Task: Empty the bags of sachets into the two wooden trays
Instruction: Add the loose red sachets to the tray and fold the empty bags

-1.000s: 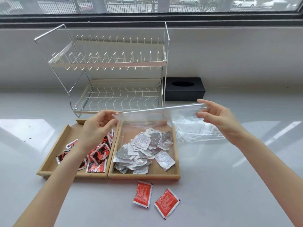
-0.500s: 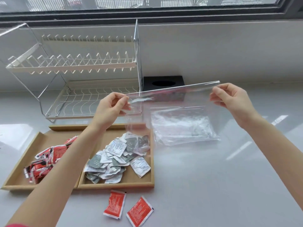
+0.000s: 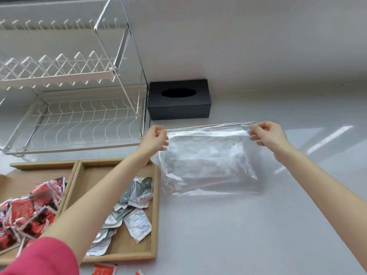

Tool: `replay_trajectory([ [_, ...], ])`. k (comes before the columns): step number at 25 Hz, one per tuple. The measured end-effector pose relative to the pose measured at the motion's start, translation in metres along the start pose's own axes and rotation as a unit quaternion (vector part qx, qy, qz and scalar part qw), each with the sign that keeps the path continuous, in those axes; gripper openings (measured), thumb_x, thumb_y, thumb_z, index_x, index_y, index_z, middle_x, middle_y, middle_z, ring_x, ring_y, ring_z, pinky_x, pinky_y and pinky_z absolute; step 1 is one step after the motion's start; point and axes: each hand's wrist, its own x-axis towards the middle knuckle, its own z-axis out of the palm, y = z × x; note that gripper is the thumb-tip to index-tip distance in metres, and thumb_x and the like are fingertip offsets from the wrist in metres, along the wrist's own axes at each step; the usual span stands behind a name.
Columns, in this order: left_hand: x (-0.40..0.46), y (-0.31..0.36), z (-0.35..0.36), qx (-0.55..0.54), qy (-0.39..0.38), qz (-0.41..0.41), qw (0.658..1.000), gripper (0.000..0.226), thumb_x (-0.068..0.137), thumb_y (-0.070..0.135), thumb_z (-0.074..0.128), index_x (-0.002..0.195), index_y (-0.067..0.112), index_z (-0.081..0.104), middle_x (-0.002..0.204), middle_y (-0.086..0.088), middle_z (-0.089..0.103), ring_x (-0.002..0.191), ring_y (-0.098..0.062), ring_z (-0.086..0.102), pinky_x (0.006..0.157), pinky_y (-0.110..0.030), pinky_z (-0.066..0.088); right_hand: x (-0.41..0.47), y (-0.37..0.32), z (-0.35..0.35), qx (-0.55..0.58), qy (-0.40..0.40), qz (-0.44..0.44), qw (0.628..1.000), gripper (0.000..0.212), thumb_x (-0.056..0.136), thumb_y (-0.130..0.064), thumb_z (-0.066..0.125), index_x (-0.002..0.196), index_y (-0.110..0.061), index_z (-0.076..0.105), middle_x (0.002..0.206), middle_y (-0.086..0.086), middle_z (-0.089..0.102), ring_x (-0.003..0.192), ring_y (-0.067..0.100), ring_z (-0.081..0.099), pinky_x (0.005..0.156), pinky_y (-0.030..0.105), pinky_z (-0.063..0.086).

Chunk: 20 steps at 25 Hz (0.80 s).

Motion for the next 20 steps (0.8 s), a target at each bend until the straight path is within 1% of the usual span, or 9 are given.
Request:
replay_trajectory([
  [1, 0.008, -0.003, 0.006, 0.010, -0.006, -0.021, 1.000, 0.032, 0.093, 0.018, 0.040, 0.122, 0.005, 0.042, 0.081, 0.001, 0.052, 0.070, -0.013, 0.056, 0.060, -0.024, 0.052, 0.009, 0.006, 0.004, -0.011, 0.001, 0.009, 1.000, 0.018, 0.090, -0.020, 0.052, 0.072, -0.019, 0.051, 0.076, 0.003, 0.060, 0.056, 0.007, 0.058, 0.056, 0.021, 0.040],
  [3, 0.017, -0.009, 0.014, 0.059, -0.002, -0.040, 0.997, 0.038, 0.091, 0.019, 0.043, 0.127, 0.007, 0.040, 0.095, -0.004, 0.055, 0.086, -0.023, 0.059, 0.080, -0.039, 0.052, 0.021, 0.017, 0.011, -0.043, 0.005, 0.018, 0.999, 0.009, 0.089, -0.020, 0.052, 0.082, -0.015, 0.054, 0.078, 0.004, 0.061, 0.051, 0.003, 0.058, 0.050, 0.016, 0.042],
  [4, 0.020, -0.011, 0.017, 0.098, 0.004, -0.039, 0.994, 0.040, 0.091, 0.020, 0.044, 0.129, 0.008, 0.039, 0.107, -0.010, 0.056, 0.097, -0.029, 0.059, 0.089, -0.040, 0.048, 0.027, 0.021, 0.015, -0.060, 0.006, 0.020, 0.998, 0.008, 0.089, -0.020, 0.052, 0.088, -0.013, 0.055, 0.078, 0.003, 0.061, 0.046, -0.001, 0.057, 0.046, 0.013, 0.041],
  [6, 0.025, -0.014, 0.021, 0.153, 0.013, -0.029, 0.988, 0.043, 0.090, 0.021, 0.046, 0.130, 0.009, 0.039, 0.125, -0.016, 0.051, 0.109, -0.034, 0.055, 0.094, -0.040, 0.044, 0.035, 0.027, 0.020, -0.091, 0.010, 0.024, 0.995, 0.013, 0.088, -0.021, 0.054, 0.094, -0.011, 0.058, 0.076, 0.003, 0.063, 0.050, 0.004, 0.058, 0.045, 0.012, 0.041],
  [9, 0.029, -0.016, 0.022, 0.147, 0.020, -0.032, 0.988, 0.044, 0.091, 0.018, 0.046, 0.132, 0.006, 0.037, 0.129, -0.018, 0.050, 0.110, -0.035, 0.055, 0.092, -0.042, 0.046, 0.041, 0.034, 0.026, -0.132, 0.012, 0.029, 0.991, 0.027, 0.085, -0.025, 0.057, 0.103, -0.005, 0.062, 0.076, 0.007, 0.065, 0.071, 0.023, 0.062, 0.061, 0.028, 0.049],
  [12, 0.030, -0.017, 0.024, 0.156, 0.030, -0.030, 0.987, 0.046, 0.092, 0.020, 0.042, 0.135, 0.005, 0.034, 0.134, -0.017, 0.045, 0.117, -0.031, 0.050, 0.096, -0.039, 0.040, 0.043, 0.037, 0.029, -0.164, 0.010, 0.027, 0.986, 0.033, 0.084, -0.029, 0.056, 0.111, -0.010, 0.056, 0.092, 0.011, 0.069, 0.092, 0.028, 0.063, 0.085, 0.041, 0.051],
  [14, 0.029, -0.016, 0.025, 0.171, 0.021, -0.021, 0.985, 0.048, 0.093, 0.023, 0.040, 0.137, 0.006, 0.031, 0.141, -0.017, 0.038, 0.124, -0.029, 0.044, 0.100, -0.037, 0.036, 0.040, 0.034, 0.030, -0.191, 0.008, 0.021, 0.981, 0.039, 0.085, -0.031, 0.054, 0.119, -0.013, 0.052, 0.109, 0.012, 0.066, 0.107, 0.030, 0.058, 0.094, 0.043, 0.046],
  [17, 0.022, -0.015, 0.022, 0.190, 0.001, 0.006, 0.982, 0.052, 0.094, 0.024, 0.039, 0.140, 0.006, 0.026, 0.147, -0.017, 0.030, 0.131, -0.030, 0.036, 0.107, -0.039, 0.030, 0.032, 0.026, 0.031, -0.256, 0.007, -0.019, 0.967, 0.049, 0.088, -0.028, 0.052, 0.132, -0.009, 0.042, 0.131, 0.016, 0.052, 0.121, 0.032, 0.048, 0.101, 0.042, 0.038],
  [20, 0.008, -0.010, 0.015, 0.245, -0.020, 0.060, 0.968, 0.052, 0.092, 0.024, 0.041, 0.140, 0.007, 0.028, 0.147, -0.014, 0.032, 0.135, -0.027, 0.031, 0.108, -0.037, 0.027, 0.014, 0.013, 0.032, -0.323, -0.029, -0.072, 0.943, 0.054, 0.089, -0.025, 0.050, 0.138, -0.008, 0.035, 0.143, 0.016, 0.041, 0.132, 0.032, 0.037, 0.107, 0.043, 0.031],
])
